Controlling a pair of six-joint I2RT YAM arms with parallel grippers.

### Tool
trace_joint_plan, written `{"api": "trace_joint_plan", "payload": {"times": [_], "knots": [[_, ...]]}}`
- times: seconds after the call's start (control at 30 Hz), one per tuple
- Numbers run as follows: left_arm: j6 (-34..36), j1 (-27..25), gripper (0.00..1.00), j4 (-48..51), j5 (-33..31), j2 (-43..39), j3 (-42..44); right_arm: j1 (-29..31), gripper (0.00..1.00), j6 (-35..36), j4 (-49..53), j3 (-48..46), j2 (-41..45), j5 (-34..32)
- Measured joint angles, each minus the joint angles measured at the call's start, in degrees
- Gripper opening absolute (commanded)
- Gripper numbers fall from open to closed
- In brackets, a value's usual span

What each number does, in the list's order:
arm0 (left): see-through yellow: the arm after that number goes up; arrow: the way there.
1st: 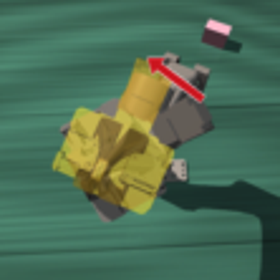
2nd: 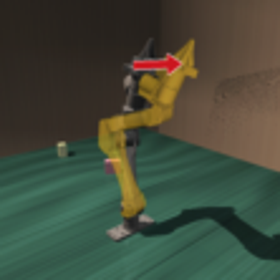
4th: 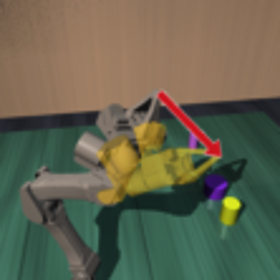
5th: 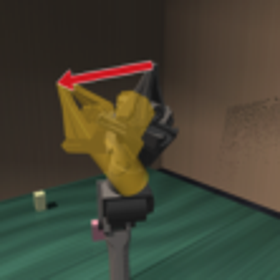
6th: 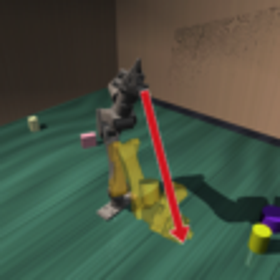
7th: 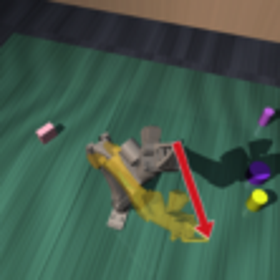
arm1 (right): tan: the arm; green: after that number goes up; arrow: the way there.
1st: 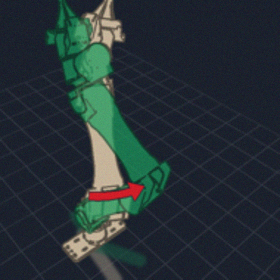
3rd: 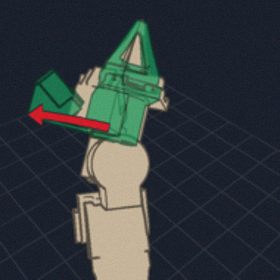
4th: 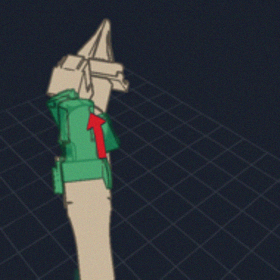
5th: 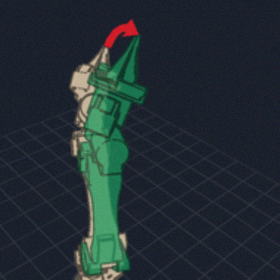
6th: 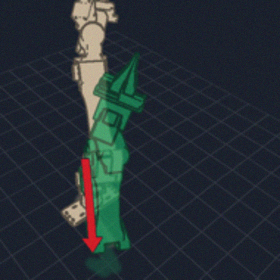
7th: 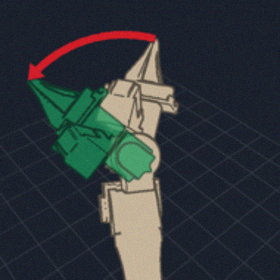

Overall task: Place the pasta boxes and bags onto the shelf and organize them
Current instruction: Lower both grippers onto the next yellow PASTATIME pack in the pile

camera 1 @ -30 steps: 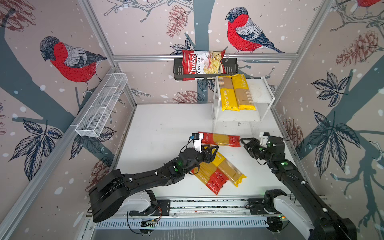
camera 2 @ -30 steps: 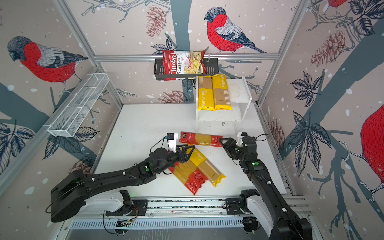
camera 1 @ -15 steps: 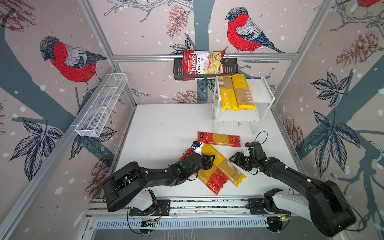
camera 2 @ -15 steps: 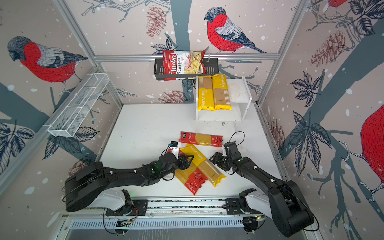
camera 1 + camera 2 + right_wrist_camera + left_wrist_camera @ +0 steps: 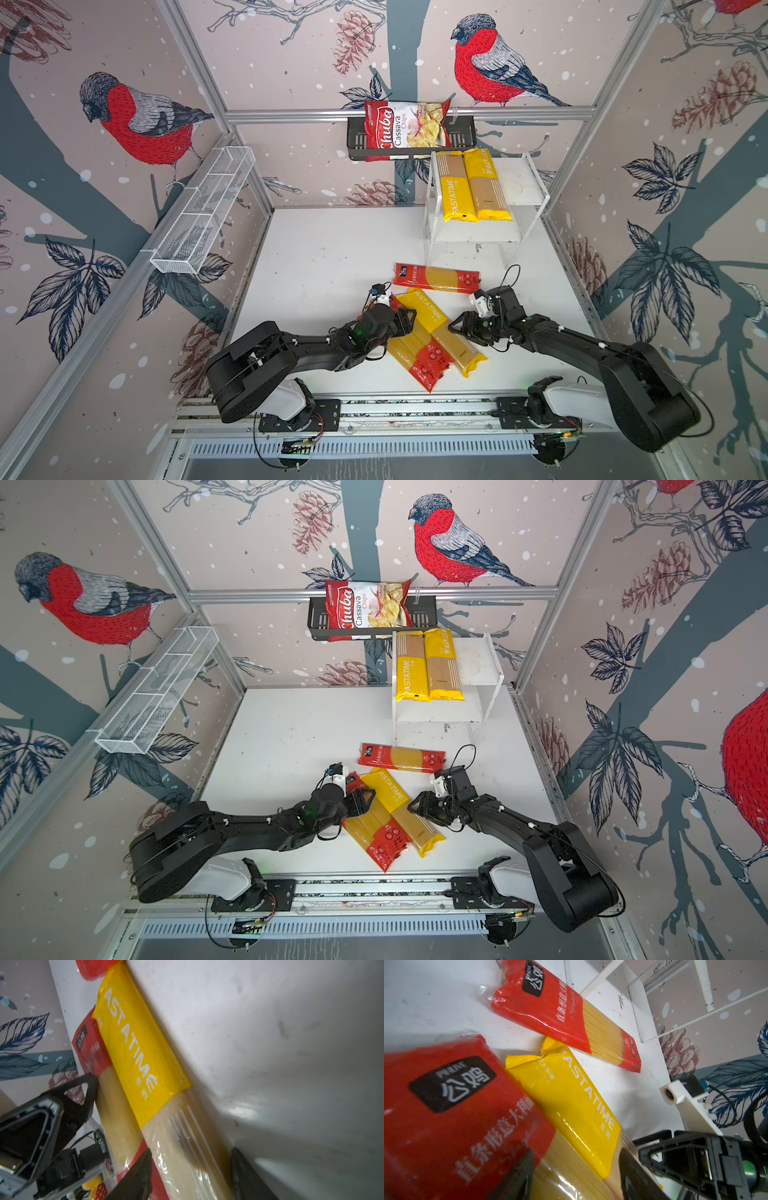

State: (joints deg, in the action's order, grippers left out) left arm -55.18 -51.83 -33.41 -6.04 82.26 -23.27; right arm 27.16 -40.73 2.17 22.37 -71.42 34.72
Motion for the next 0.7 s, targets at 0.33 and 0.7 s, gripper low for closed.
{"api": "trace_joint_plan", "payload": {"times": [0.33, 0.7], "knots": [[-0.3, 0.3, 0.64, -2.1, 1.4, 1.5, 0.0, 2.0, 0.44, 2.5, -3.3, 1.3, -7.0, 3.9], [-0.3, 0.3, 0.64, -1.6, 3.0, 1.1, -0.1, 5.2, 0.12, 3.4, -8.0, 1.2, -9.2, 4.6]]}}
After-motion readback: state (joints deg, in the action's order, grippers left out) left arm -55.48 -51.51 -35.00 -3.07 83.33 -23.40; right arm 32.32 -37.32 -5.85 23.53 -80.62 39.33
